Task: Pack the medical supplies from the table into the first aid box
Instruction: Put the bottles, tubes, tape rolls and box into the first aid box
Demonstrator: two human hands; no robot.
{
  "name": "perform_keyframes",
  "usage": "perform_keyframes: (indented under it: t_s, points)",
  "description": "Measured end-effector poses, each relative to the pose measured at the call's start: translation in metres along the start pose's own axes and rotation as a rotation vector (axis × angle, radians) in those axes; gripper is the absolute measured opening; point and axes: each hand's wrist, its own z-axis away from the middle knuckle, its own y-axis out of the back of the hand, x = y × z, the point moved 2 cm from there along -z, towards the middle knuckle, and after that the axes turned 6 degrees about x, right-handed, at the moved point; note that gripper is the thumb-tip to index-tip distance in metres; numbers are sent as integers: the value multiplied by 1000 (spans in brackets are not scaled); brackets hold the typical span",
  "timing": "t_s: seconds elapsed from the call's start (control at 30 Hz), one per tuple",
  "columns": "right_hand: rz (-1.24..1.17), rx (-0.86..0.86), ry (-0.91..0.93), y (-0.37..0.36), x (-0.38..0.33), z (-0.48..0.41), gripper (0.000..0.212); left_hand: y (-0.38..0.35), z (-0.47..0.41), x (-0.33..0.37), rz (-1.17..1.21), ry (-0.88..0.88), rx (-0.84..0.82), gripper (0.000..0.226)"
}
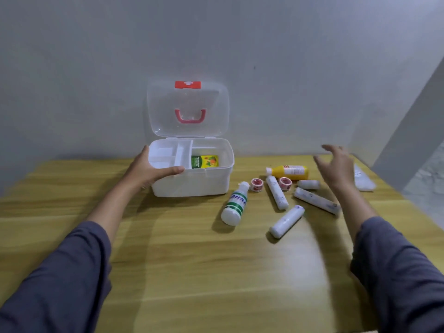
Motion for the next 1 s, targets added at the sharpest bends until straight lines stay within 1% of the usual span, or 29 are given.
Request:
perform_keyframes:
  t_s: [0.1, 0.17, 0.23, 0.3, 0.37, 0.53, 0.63, 0.7, 0.77, 0.87, 0.93, 1.0]
  points:
    - [73, 110, -179, 17, 42, 0, 45, 1, -2, -1, 1, -4, -12, 129]
    - [131, 156, -286, 25, 59, 0, 51, -2, -2, -1, 19, -1, -13, 124]
    - [166, 135, -382, 25, 72, 2, 57, -3, -2, -1, 27, -4, -5, 121]
    - [174, 73, -472, 19, 81, 8, 59, -3, -2, -1, 33, -4, -6, 120]
    - [190, 55, -492, 11, 84, 13, 57, -3, -2, 0, 36, -3, -6, 120]
    - [151, 115, -519, -2, 72, 16, 54, -4, 0, 1, 48, 10, -3, 121]
    - [116, 139, -539, -8, 59, 18, 48, -5, 0, 1, 59, 23, 1, 123]
    - [48, 148, -526, -12, 47, 17, 42, -5, 1, 1, 68, 30, 5, 124]
    - [-54, 165, -462, -15, 32, 12, 41, -5, 2, 2, 65, 39, 5, 129]
    - [-191, 193, -320, -14, 1, 6, 43, -2, 2, 0, 71, 43, 8, 147]
    - [-259, 170, -211, -10, -26, 6, 46, -2, 2, 0, 66, 47, 5, 148]
    - [-306, 119, -49, -8, -55, 9, 53, -2, 3, 0, 61, 46, 5, 145]
